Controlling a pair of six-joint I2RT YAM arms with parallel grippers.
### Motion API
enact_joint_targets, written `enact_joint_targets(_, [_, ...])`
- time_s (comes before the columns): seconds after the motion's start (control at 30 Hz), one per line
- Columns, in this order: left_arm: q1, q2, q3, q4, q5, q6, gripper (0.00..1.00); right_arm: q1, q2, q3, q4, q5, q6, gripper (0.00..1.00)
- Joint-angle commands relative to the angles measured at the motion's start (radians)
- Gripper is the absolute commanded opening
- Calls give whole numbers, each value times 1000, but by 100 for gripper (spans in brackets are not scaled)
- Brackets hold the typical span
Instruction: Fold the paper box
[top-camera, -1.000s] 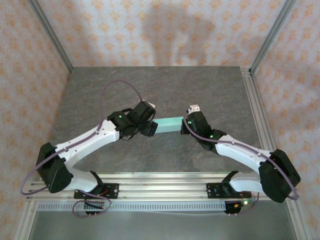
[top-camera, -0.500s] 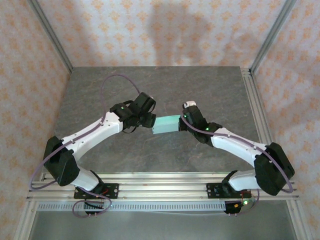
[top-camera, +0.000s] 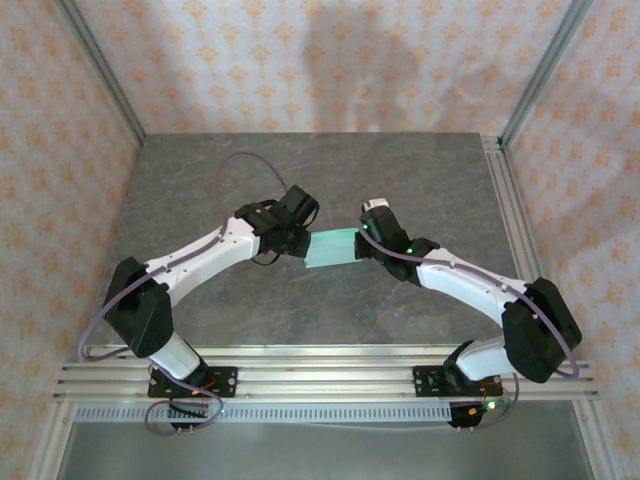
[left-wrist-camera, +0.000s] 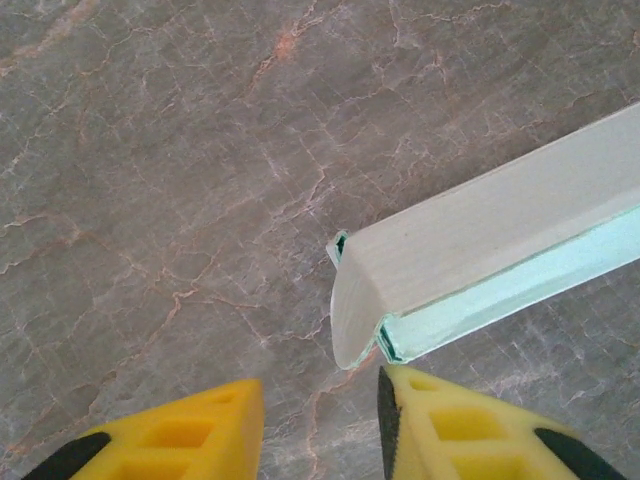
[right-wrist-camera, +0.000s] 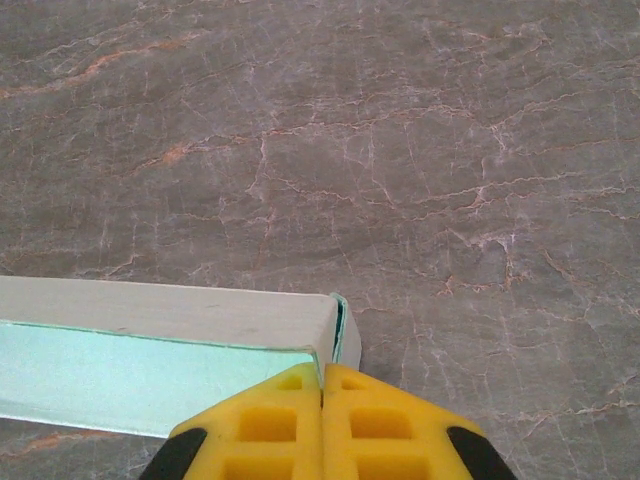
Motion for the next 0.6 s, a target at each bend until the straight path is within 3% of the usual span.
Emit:
enact_joint_targets(0.0, [6, 21, 31, 12, 2, -10, 32, 3, 9, 24, -49, 11, 1, 0])
enact_joint_targets(0.3, [6, 48, 36, 31, 3, -25, 17, 3, 3, 21, -50, 3, 2, 0])
enact_joint_targets(0.57, [6, 46, 51, 31, 23, -31, 16, 3, -2, 19, -53, 4, 0, 0])
